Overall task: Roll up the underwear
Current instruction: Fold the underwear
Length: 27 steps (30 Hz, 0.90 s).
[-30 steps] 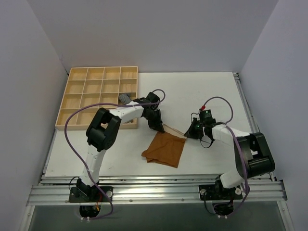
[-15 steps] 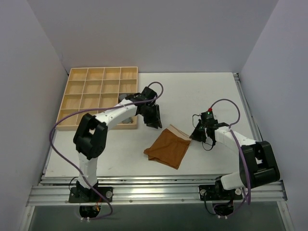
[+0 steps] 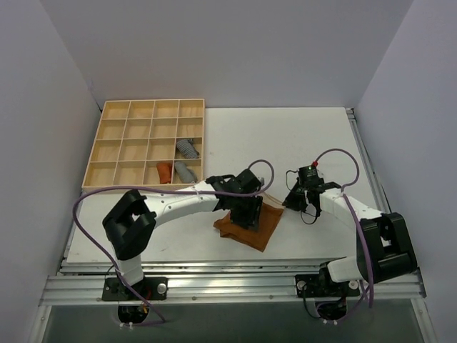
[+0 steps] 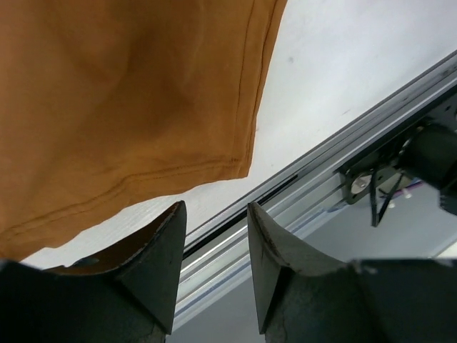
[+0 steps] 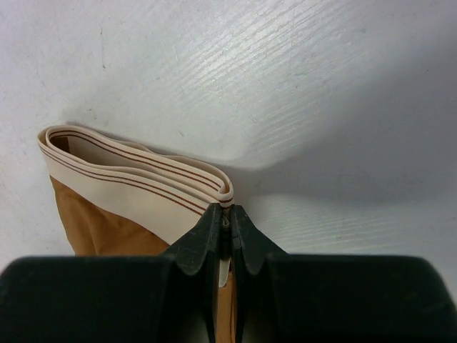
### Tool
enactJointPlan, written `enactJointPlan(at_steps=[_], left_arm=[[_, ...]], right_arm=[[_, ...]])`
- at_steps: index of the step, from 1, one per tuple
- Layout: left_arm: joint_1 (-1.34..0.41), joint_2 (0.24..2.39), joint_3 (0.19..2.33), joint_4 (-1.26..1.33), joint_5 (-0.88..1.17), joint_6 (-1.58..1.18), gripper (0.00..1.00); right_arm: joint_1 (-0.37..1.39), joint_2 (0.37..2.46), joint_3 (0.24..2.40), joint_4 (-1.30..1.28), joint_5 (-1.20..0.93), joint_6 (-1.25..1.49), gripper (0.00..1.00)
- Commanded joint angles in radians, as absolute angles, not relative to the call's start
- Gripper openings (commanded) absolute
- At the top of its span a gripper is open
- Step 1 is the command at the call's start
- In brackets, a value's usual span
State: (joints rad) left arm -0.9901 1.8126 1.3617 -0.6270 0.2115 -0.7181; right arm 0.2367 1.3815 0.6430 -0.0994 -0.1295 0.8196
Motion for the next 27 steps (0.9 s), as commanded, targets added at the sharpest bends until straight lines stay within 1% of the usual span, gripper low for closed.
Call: enactJointPlan(at_steps=[1, 7, 12, 20, 22, 24, 25, 27], left_arm=[[-1.049, 1.804, 1.330, -0.543, 0.134, -0.727, 0.49], [-1.163, 1.842, 1.299, -0.477, 0.045, -0.750, 0.58], [-1.209, 1.931, 1.367, -0.518, 0.009, -0.750, 0.59], [-1.236, 2.000, 1.424, -0.604, -0.140, -0.776, 0.60], [-1.238, 2.005, 1.424, -0.604, -0.149, -0.784, 0.59], [-1.246, 2.011, 1.424, -0.603, -0.147, -0.785, 0.57], [-1.249, 2.010, 1.424, -0.600, -0.149, -0.785, 0.55], [-1.258, 2.016, 1.422, -0.604, -0.146, -0.782, 0.47]], right_arm=[[0.241, 1.342, 0.655, -0.143, -0.101, 0.857, 0.00], [0.242, 1.327, 0.657, -0.152, -0.100, 0.874, 0.00], [0.241, 1.315, 0.646, -0.161, -0.098, 0.879, 0.00], [0.236, 1.298, 0.617, -0.155, -0.103, 0.893, 0.00], [0.236, 1.292, 0.615, -0.156, -0.103, 0.891, 0.00], [0.236, 1.290, 0.614, -0.161, -0.100, 0.891, 0.00], [0.236, 1.290, 0.614, -0.163, -0.097, 0.890, 0.00], [0.235, 1.292, 0.611, -0.160, -0.094, 0.891, 0.00]])
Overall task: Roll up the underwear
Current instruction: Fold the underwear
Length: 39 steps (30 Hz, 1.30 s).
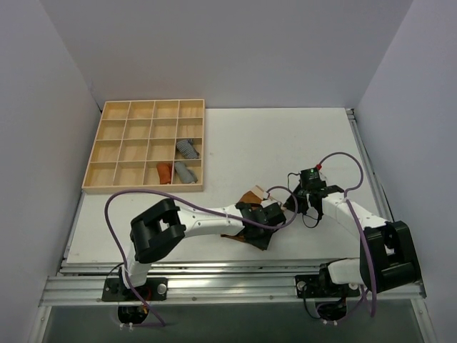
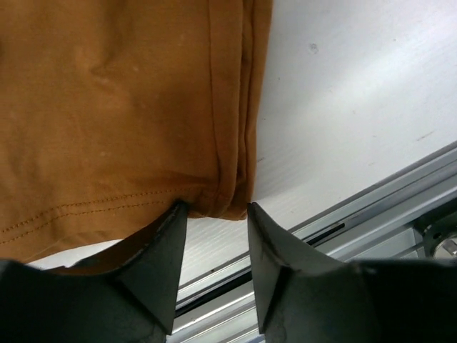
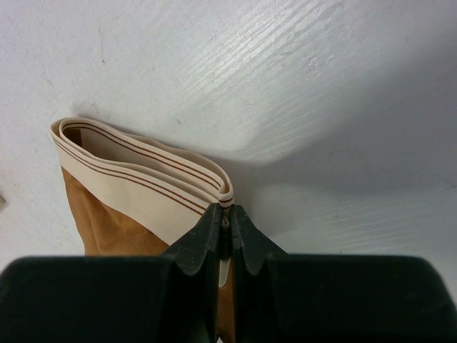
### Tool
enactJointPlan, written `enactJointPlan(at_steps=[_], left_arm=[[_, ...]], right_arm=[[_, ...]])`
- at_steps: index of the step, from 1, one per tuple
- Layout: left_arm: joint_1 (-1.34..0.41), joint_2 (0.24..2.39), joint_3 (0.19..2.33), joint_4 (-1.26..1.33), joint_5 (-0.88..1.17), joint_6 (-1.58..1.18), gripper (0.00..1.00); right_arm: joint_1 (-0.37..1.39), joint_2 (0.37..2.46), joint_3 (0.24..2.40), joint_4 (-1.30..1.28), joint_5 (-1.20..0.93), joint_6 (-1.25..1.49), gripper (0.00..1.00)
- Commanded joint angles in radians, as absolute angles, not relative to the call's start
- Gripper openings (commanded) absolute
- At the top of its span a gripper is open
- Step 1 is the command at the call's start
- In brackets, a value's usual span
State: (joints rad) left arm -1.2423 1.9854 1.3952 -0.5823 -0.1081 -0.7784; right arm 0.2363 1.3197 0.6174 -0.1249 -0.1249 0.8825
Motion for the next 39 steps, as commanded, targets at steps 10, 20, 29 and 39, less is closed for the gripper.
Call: enactJointPlan(at_steps=[10, 20, 29, 39], left_arm=[[-1.278, 1.959, 1.442, -0.594, -0.074, -0.773, 0.02], [-1.195, 1.793, 1.296, -0.355, 0.201, -0.868, 0.02], [-1.089, 1.764, 1.103, -0.131, 0.376, -0.974, 0.02], [-1.026, 1.786, 1.016, 0.035, 0.454, -0.999, 0.02]], right_arm=[[0.229, 1.362, 0.672, -0.250, 0.026, 0.851, 0.00], [0.229, 1.393, 0.879, -0.530, 0.199, 0.758, 0.00], [0.236, 1.474, 0.998, -0.643, 0.224, 0.683, 0.00], [0.345, 1.641, 1.199, -0.753, 0.256, 0.672, 0.00]])
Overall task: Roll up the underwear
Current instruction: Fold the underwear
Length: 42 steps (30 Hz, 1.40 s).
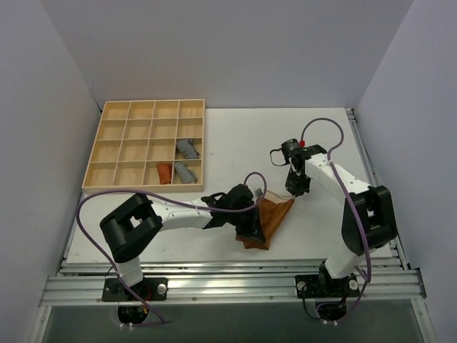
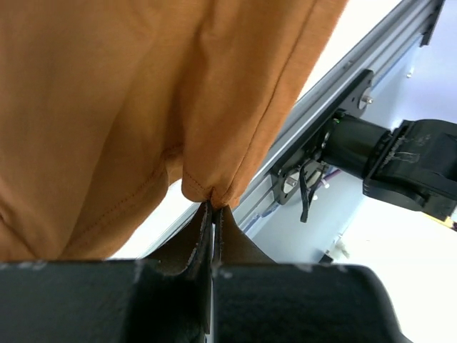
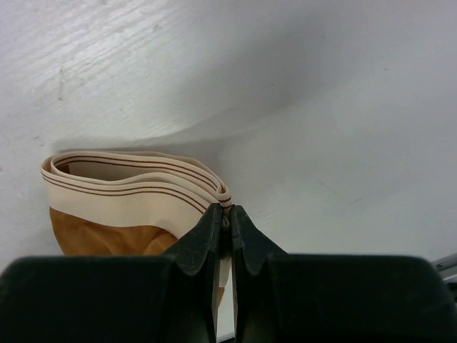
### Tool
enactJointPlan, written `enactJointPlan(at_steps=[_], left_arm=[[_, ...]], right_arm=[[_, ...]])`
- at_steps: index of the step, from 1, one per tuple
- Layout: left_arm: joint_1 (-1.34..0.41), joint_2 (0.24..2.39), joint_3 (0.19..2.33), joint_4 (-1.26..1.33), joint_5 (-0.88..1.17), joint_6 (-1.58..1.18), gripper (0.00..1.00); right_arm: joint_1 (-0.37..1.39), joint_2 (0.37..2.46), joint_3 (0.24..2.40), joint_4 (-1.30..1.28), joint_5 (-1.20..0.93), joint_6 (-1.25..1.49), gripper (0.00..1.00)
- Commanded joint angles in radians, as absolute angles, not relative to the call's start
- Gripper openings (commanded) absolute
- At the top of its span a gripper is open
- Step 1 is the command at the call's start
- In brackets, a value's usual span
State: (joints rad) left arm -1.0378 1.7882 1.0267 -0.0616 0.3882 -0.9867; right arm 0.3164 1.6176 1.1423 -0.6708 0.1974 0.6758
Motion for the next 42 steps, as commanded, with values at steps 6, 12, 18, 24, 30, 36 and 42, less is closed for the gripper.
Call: enactJointPlan(at_steps=[6, 12, 18, 24, 30, 36, 42], left_arm=[[-1.000, 1.770, 1.003, 0.049, 0.471, -0.980, 0.06], [-0.910, 1.689, 1.009, 0.003, 0.482, -0.962, 0.31], [-0.807, 1.667, 1.093, -0.133, 0.492, -0.853, 0.40], [-0.712, 1.799, 1.189, -0.118, 0.526, -0.825, 0.40], [-0.712, 1.989, 1.287, -0.054, 0.561, -0.845, 0.37], [-0.727, 2.077, 1.293, 0.028, 0.569, -0.867, 0.31], [-0.729, 2.134, 1.319, 0.025, 0.548, -0.874, 0.31]], right_arm=[[0.391, 1.721, 1.273, -0.778, 0.242, 0.693, 0.00], [0.396, 1.741, 1.289, -0.787, 0.235, 0.710, 0.00], [0.397, 1.746, 1.302, -0.804, 0.241, 0.719, 0.00], [0.400, 1.749, 1.310, -0.802, 0.213, 0.745, 0.00], [0.406, 1.749, 1.316, -0.808, 0.206, 0.764, 0.00], [0.419, 1.744, 1.308, -0.798, 0.198, 0.778, 0.00], [0.449, 1.727, 1.328, -0.775, 0.173, 0.778, 0.00]])
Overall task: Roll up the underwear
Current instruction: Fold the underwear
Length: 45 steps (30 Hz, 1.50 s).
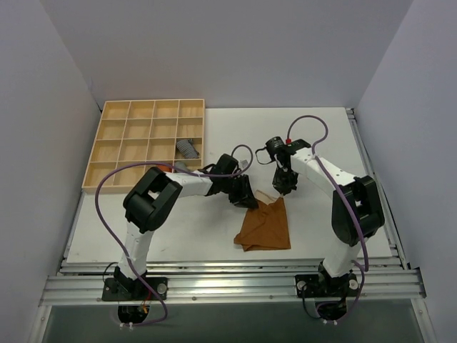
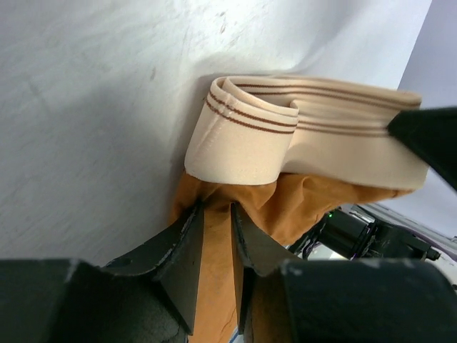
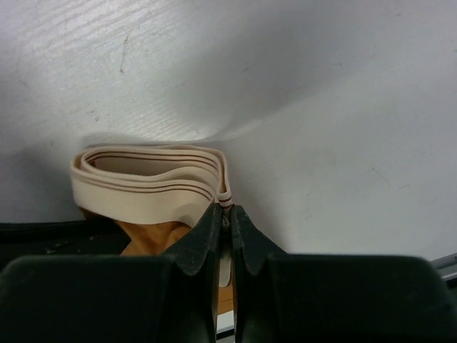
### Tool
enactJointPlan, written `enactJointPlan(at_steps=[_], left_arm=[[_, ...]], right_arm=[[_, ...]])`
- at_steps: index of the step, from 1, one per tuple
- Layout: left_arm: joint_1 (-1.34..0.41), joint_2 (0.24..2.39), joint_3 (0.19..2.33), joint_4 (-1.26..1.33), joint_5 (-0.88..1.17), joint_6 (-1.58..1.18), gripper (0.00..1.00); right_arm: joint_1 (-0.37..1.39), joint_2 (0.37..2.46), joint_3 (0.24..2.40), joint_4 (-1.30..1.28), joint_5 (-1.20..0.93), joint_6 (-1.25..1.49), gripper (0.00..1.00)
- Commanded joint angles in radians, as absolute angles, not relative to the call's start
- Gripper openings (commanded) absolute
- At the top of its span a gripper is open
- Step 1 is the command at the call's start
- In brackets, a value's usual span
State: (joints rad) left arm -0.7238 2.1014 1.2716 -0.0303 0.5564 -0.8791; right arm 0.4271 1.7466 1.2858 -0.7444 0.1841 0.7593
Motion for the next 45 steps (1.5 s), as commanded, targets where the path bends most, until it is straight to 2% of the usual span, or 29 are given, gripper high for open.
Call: enactJointPlan(at_steps=[1, 7, 13, 16, 21, 27, 32, 38, 45], left_arm=[[-0.730, 2.141, 1.324, 0.023, 0.548, -0.873, 0.31], [-0.726, 2.143, 1.332, -0.076, 0.535, -0.853, 0.28], [-0.678, 1.913, 1.266, -0.199, 0.375, -0.900, 0.28], [-0.680, 1.876, 1.284, -0.186, 0.371, -0.923, 0.29], [-0.686, 1.940, 1.339, -0.060, 0.478, -1.006, 0.26], [-0.712, 2.017, 1.335, -0.025, 0.508, -1.009, 0.21], [-0.718, 2.078, 1.308, -0.021, 0.469, -1.003, 0.18], [-0.721, 2.138, 1.374, -0.101, 0.376, -0.968, 0.18], [-0.721, 2.172, 1.402, -0.127, 0.347, -0.966, 0.17]], right_arm=[[0.460, 1.726, 1.333, -0.769, 0.169, 0.779, 0.00], [0.489, 1.750, 1.367, -0.770, 0.169, 0.792, 0.00], [0.482, 1.752, 1.353, -0.697, 0.134, 0.710, 0.00], [0.483, 1.735, 1.336, -0.646, 0.098, 0.649, 0.00], [0.479, 1.739, 1.318, -0.626, 0.089, 0.627, 0.00], [0.460, 1.749, 1.284, -0.604, 0.087, 0.630, 0.00], [0.448, 1.747, 1.285, -0.607, 0.103, 0.614, 0.00], [0.452, 1.733, 1.296, -0.623, 0.092, 0.611, 0.00], [0.482, 1.715, 1.312, -0.584, -0.031, 0.612, 0.00]])
